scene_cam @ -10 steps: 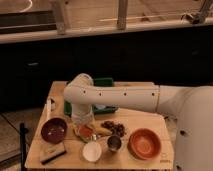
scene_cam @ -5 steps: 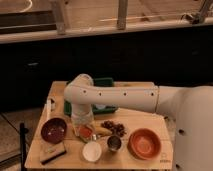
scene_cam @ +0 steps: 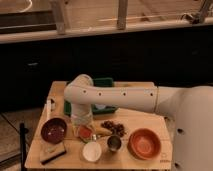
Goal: Place apple in paper cup
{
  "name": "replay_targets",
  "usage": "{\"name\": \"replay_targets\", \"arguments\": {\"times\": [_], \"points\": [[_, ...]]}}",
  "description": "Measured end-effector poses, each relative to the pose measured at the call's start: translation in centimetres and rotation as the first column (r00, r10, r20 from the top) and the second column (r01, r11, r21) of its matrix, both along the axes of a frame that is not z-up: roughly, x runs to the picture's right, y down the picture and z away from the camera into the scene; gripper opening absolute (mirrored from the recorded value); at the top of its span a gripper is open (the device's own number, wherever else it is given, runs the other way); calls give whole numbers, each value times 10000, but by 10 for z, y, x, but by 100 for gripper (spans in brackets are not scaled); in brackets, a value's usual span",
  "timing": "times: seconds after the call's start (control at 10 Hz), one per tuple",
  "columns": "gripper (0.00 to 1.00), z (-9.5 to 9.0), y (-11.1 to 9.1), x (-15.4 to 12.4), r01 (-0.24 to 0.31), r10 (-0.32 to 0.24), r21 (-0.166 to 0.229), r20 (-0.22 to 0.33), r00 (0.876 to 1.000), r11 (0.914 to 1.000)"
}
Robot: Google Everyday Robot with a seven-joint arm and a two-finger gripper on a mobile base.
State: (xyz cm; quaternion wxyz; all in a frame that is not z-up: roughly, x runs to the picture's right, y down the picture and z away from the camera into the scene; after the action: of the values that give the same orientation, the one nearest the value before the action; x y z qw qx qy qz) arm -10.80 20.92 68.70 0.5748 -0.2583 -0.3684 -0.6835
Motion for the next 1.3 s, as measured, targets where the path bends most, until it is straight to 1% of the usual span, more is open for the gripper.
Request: {"name": "replay_targets", "arguments": {"times": [0.2,0.3,0.4,0.5,0.8,1.1,1.2,1.3], "points": [[14,0,1,-1,9,-9,-53,71,10000,10000],[11,1,2,-2,11,-11,-72,91,10000,10000],[5,0,2,-2,15,-14,-88,110,9999,10000],[0,-4,3,-3,136,-134,-144,129,9998,9998],[0,-14,14,-8,499,-491,-324,266,9984,9982],[0,-23,23,-9,726,-709,-472,365,9968,9962],[0,-28,25,-7,737,-719,-436,399,9966,9963],[0,-32,28,1,736,-721,-409,365,9967,9965]]}}
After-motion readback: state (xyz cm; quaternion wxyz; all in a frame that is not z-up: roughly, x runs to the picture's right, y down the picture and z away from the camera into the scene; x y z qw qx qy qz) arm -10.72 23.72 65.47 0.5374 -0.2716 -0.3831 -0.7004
